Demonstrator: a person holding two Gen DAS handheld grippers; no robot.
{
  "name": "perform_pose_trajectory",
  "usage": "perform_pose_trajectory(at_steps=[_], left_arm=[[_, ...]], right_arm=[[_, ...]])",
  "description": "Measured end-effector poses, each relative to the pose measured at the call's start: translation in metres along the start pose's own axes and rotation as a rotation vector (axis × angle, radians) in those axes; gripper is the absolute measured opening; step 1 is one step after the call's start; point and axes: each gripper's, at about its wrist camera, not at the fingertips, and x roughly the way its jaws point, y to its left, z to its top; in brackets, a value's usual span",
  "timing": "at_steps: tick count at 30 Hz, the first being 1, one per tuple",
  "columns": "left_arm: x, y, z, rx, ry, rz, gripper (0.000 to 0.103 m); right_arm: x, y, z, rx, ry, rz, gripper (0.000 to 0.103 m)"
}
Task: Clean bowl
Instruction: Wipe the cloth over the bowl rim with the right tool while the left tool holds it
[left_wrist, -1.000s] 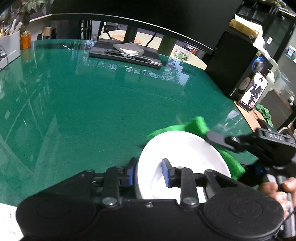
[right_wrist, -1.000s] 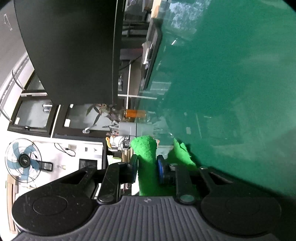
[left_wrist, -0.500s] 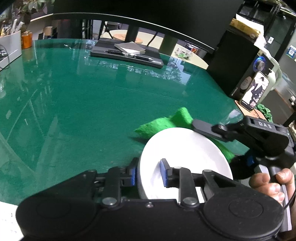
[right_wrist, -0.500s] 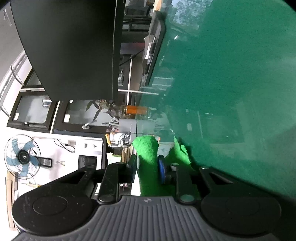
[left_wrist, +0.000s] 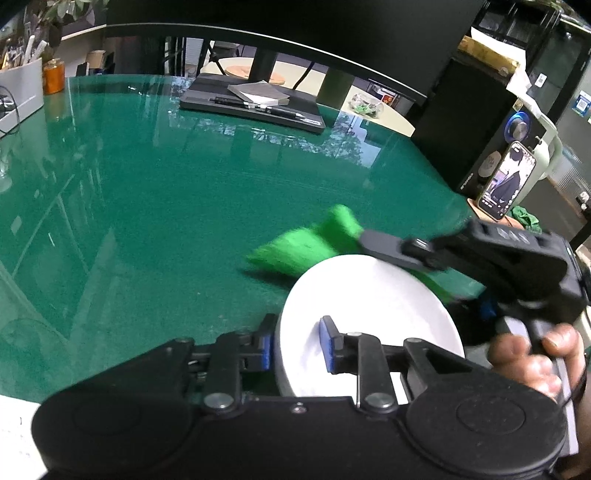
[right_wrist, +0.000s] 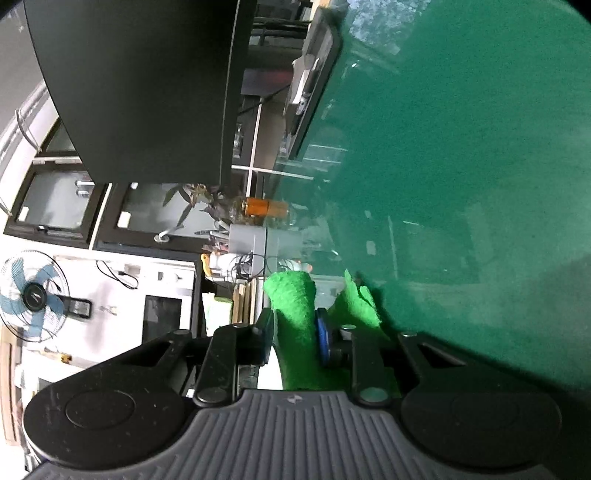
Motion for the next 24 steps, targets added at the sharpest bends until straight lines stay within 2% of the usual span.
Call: perform_pose_trajectory(at_steps=[5,7,15,21,24], left_arm=[[0.002,-0.005,0.002,0.034,0.002,0.011,0.027],[0.003,-0.007,0.001,0.046,0.002,0.017,0.026],[0.001,0.002,0.000,-0.005,-0.007,0.003,0.026],[0.000,-0.004,-0.002,-0.025,-0.019,0.061,0.026],[0.001,-0.010,-0.001,-0.032,-0.020,0.102,0.027]], right_arm=[[-0.042,-0.010,-0.016,0.054,-0.046,0.013,0.025],[-0.038,-0.013,-0.014,0.061,-0.048,0.018,0.027],[0.036,-0.001,0.012,-0.030,0.038,0.032,0.026],[-0.007,-0.011,0.004,-0.011,-0.016,0.074,0.026],[-0.015,-0.013,0.004,-0.032,-0.040,0.118,0.026]])
